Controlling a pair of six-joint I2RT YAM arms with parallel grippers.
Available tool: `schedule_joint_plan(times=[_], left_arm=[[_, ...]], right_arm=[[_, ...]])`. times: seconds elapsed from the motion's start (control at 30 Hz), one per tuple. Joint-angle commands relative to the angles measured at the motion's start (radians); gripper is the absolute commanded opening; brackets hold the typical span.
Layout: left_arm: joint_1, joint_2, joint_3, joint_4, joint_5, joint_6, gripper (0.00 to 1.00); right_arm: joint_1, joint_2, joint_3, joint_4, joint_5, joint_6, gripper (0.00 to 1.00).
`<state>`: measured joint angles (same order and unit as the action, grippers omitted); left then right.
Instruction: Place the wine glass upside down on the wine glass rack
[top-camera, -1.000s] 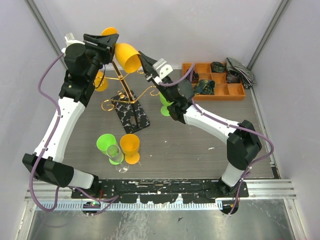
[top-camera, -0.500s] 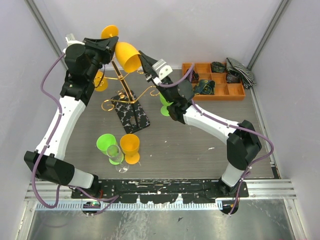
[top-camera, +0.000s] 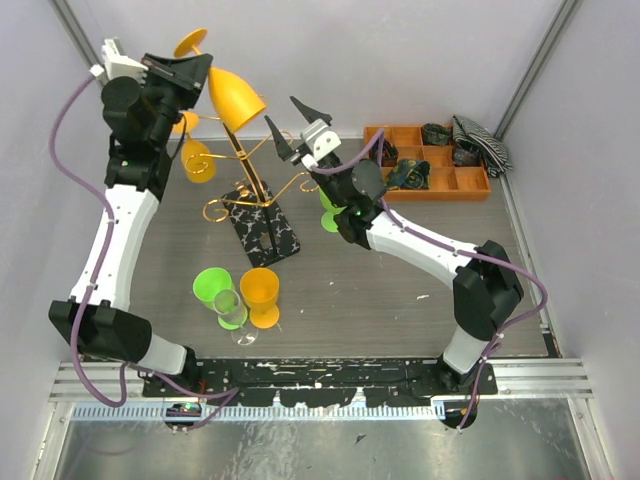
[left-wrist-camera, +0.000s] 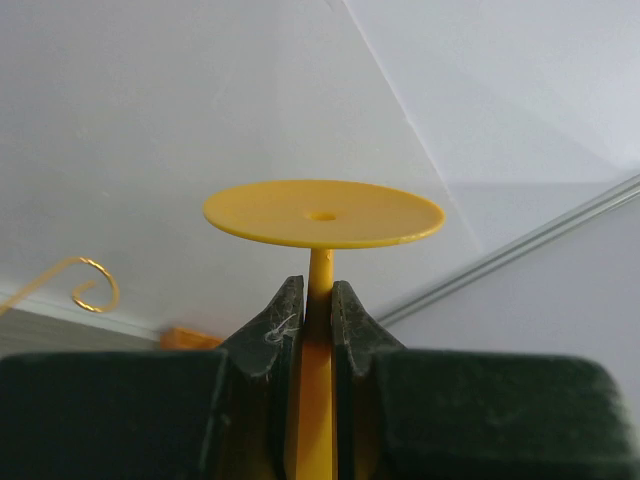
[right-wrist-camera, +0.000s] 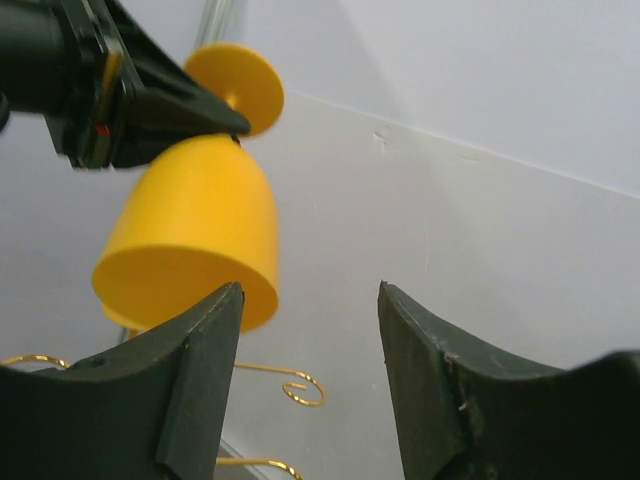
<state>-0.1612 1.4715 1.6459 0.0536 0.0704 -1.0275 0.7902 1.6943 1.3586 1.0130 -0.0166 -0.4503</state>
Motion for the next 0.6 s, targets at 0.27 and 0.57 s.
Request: schedule_joint_plan(times=[0.27, 0.57], left_arm=[[0.112, -0.238, -0.15, -0.002, 0.009, 0.663, 0.0], [0.21, -0.433, -0.315, -0.008, -0.099, 0.927, 0.0]], right_arm=[[0.006, -0.091, -0.002, -0.175, 0.156, -0.112, 0.71], [0.007, -0.106, -0.032, -0.243, 0.2, -0.123, 0.73]])
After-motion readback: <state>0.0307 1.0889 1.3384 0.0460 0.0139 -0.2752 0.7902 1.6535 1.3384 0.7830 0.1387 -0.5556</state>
